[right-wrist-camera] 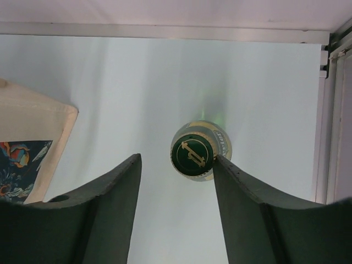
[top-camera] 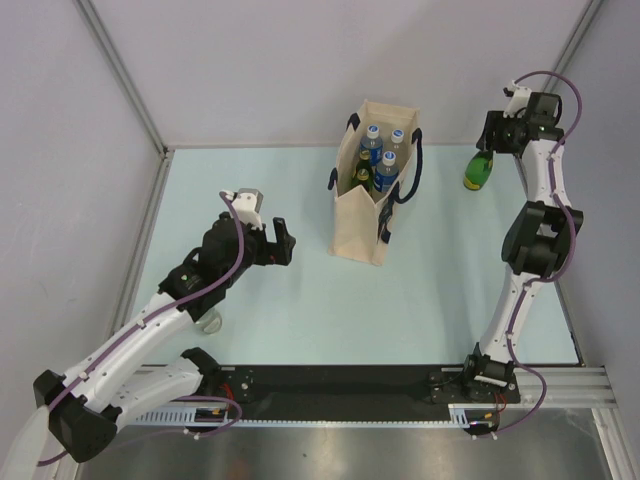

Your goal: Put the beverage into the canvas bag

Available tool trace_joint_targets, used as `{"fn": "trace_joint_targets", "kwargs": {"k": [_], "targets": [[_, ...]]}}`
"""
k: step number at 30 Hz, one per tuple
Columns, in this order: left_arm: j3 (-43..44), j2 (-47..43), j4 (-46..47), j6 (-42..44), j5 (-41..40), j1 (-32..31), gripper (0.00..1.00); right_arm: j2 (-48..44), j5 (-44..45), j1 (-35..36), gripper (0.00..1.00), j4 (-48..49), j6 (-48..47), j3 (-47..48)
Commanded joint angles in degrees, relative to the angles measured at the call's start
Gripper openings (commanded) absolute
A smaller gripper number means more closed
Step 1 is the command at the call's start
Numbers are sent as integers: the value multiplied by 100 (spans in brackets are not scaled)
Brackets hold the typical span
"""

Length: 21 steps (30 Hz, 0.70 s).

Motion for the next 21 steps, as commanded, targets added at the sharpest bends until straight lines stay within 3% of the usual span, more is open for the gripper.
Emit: {"fn": "trace_joint_targets", "kwargs": {"k": [1, 16, 21], "targets": [[237, 6, 189, -73, 60, 67, 100, 121, 201, 42, 56, 266, -123, 364], [378, 77, 101, -117, 51, 76, 100, 482, 210, 86, 52, 424, -220, 724], [334, 59, 92, -178, 51, 76, 100, 508, 105, 77, 37, 433, -237, 760]]}}
